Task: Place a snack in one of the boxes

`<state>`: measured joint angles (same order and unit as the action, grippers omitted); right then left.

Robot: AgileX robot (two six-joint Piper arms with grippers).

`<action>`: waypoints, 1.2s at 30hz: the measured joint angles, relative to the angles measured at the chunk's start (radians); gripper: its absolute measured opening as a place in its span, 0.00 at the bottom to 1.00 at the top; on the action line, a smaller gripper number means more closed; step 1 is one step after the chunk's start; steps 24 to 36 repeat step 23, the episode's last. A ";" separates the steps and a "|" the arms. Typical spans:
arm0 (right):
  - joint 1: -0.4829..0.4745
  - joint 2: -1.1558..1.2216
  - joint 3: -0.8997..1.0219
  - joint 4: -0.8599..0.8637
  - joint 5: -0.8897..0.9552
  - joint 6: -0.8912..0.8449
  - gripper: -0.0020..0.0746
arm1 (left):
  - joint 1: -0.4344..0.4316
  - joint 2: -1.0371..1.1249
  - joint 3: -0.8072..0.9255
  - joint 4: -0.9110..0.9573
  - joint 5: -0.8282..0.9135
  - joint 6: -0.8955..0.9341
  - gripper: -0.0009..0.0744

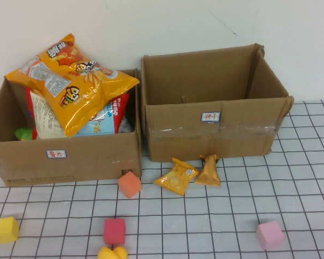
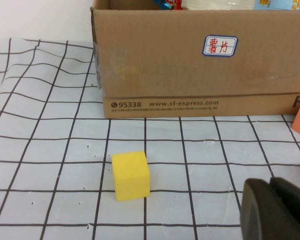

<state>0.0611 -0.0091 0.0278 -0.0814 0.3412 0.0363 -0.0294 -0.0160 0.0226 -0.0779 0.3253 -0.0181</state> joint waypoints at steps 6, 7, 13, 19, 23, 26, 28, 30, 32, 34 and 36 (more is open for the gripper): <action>0.000 0.000 0.000 0.000 0.000 -0.002 0.02 | 0.000 0.000 0.000 0.000 0.000 0.000 0.01; 0.000 0.000 0.000 0.000 0.001 -0.002 0.02 | 0.000 0.000 0.000 0.000 0.000 0.000 0.01; 0.000 0.000 0.000 0.000 0.001 -0.002 0.02 | 0.000 0.000 0.000 0.000 0.000 0.000 0.01; -0.010 0.000 0.000 0.000 0.001 -0.002 0.02 | 0.000 0.000 0.000 0.000 0.000 0.000 0.01; -0.038 0.000 0.000 0.000 0.001 -0.002 0.02 | 0.000 0.000 0.000 0.000 0.000 0.000 0.01; -0.038 0.000 0.000 0.000 0.001 -0.002 0.02 | 0.000 0.000 0.000 0.000 0.000 0.000 0.01; -0.038 0.000 0.000 0.000 0.001 -0.002 0.02 | 0.000 0.000 0.000 0.000 0.000 0.000 0.01; -0.038 0.000 0.000 0.000 0.001 -0.002 0.02 | 0.000 0.000 0.000 0.000 0.000 0.000 0.01; -0.038 0.000 0.000 0.000 0.001 -0.002 0.02 | 0.000 0.000 0.000 0.000 0.000 0.000 0.01; -0.038 0.000 0.000 0.000 0.001 -0.002 0.02 | 0.000 0.000 0.000 0.000 0.000 0.000 0.01; -0.038 0.000 0.000 0.000 0.001 -0.002 0.02 | 0.000 0.000 0.000 0.000 0.000 0.000 0.01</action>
